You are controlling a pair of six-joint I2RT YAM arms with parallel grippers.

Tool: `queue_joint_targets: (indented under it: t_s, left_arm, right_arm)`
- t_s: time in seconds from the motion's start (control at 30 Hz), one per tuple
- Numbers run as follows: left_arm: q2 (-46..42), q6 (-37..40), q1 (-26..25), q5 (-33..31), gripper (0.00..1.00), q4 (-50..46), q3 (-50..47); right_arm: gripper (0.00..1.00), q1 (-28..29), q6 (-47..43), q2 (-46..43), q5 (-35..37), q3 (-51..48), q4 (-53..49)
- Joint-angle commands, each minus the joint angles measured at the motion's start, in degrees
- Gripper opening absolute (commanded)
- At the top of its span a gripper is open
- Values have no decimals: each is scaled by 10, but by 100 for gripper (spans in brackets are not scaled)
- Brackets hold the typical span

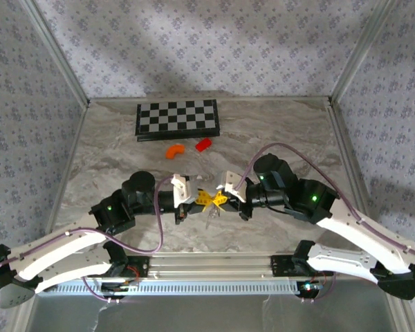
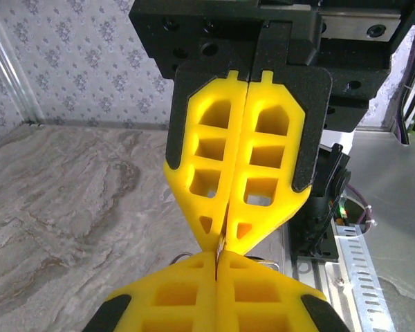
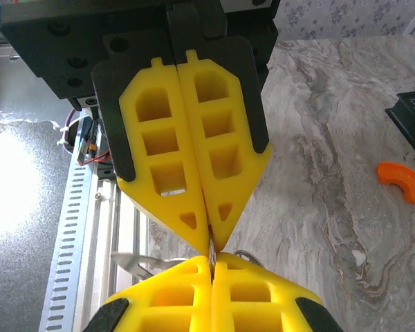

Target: Put the keys on the keyring

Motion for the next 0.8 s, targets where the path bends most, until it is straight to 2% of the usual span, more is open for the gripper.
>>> queue_joint_targets:
  t_s: [0.0, 0.03, 0.13, 0.2, 0.37, 0.63, 0.77]
  left_arm:
    - [-13, -13, -1, -6, 0, 53, -7]
    - [-19, -16, -1, -7, 0, 61, -11]
    - [-39, -32, -1, -7, 0, 98, -23]
    - [-47, -45, -1, -2, 0, 128, -34]
    - [-52, -79, -1, 10, 0, 210, -63]
    - [-49, -82, -1, 24, 0, 217, -63]
    - [-49, -86, 0, 28, 0, 220, -67]
  right_arm:
    - [0, 9, -3, -12, -15, -4, 39]
    - [3, 9, -3, -13, -13, -6, 38]
    - [20, 5, 17, -31, -20, -26, 67]
    - [26, 2, 32, -46, -18, -48, 98]
    - [25, -7, 54, -66, -22, -81, 152]
    - [25, -12, 68, -87, -31, -99, 191]
    - [21, -14, 72, -83, -38, -105, 200]
